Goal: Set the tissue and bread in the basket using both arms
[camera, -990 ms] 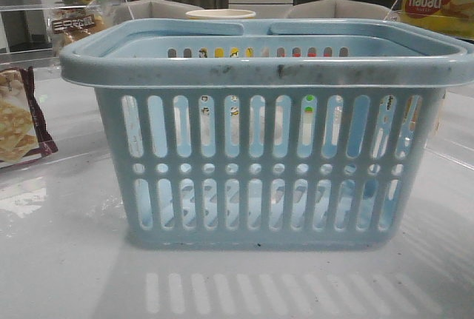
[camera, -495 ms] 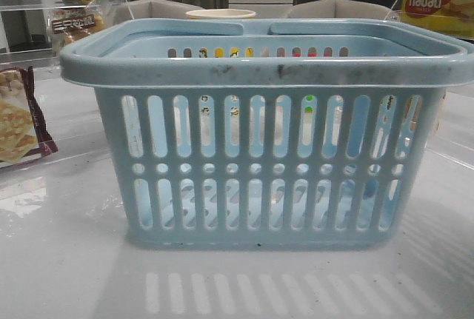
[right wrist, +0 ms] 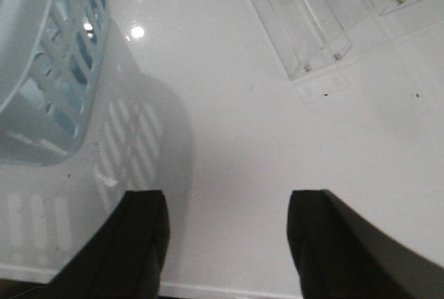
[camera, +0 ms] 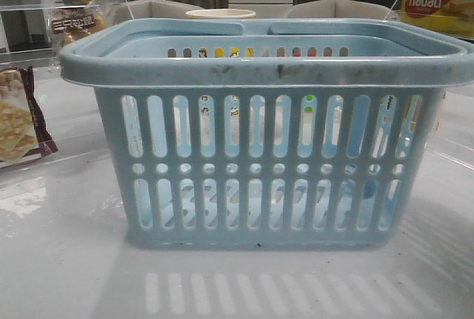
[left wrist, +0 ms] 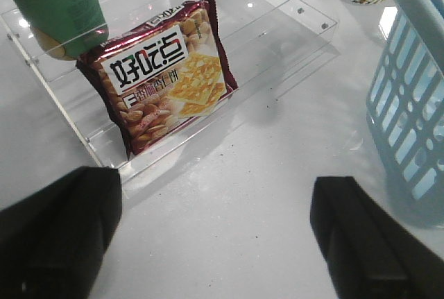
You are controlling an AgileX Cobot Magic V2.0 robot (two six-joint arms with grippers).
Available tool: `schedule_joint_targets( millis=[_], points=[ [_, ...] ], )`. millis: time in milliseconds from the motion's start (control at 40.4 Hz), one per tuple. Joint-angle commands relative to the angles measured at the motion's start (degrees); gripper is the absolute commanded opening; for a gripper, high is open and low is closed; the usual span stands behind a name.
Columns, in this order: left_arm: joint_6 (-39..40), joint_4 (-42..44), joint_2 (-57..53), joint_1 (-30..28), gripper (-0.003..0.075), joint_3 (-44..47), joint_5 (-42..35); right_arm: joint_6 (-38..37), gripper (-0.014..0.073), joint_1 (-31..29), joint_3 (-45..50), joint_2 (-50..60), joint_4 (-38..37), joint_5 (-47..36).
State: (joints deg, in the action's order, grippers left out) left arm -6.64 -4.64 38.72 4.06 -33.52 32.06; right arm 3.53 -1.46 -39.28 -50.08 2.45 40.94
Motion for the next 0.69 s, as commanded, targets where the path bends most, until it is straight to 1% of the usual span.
schedule_joint_targets(
  millis=[0,149,272,470,668],
  points=[
    [0.3,-0.5,0.1,0.3,0.0613,-1.5,-4.6,-0.3,0.0498,-3.7,-6.1,-4.1,-0.7,-3.8],
    [0.3,-0.5,0.1,0.3,0.0613,-1.5,-4.6,-0.3,0.0498,-9.3,-13.7,-11.2,-0.7,-3.8],
    [0.3,-0.5,0.1,0.3,0.0613,-1.5,-4.6,-0.2,0.0498,-12.2,-20.2,-17.7,-0.7,-3.8],
    [0.3,-0.5,0.1,0.3,0.0613,-1.5,-4.6,0.1,0.0498,-13.1,-28.2,-27.5,-0.8,-3.8],
    [0.3,-0.5,0.1,0.3,0.0613,-1.5,-4.7,0.1,0.0498,-13.1,-33.3,-35.6,-0.8,-4.6]
  ],
)
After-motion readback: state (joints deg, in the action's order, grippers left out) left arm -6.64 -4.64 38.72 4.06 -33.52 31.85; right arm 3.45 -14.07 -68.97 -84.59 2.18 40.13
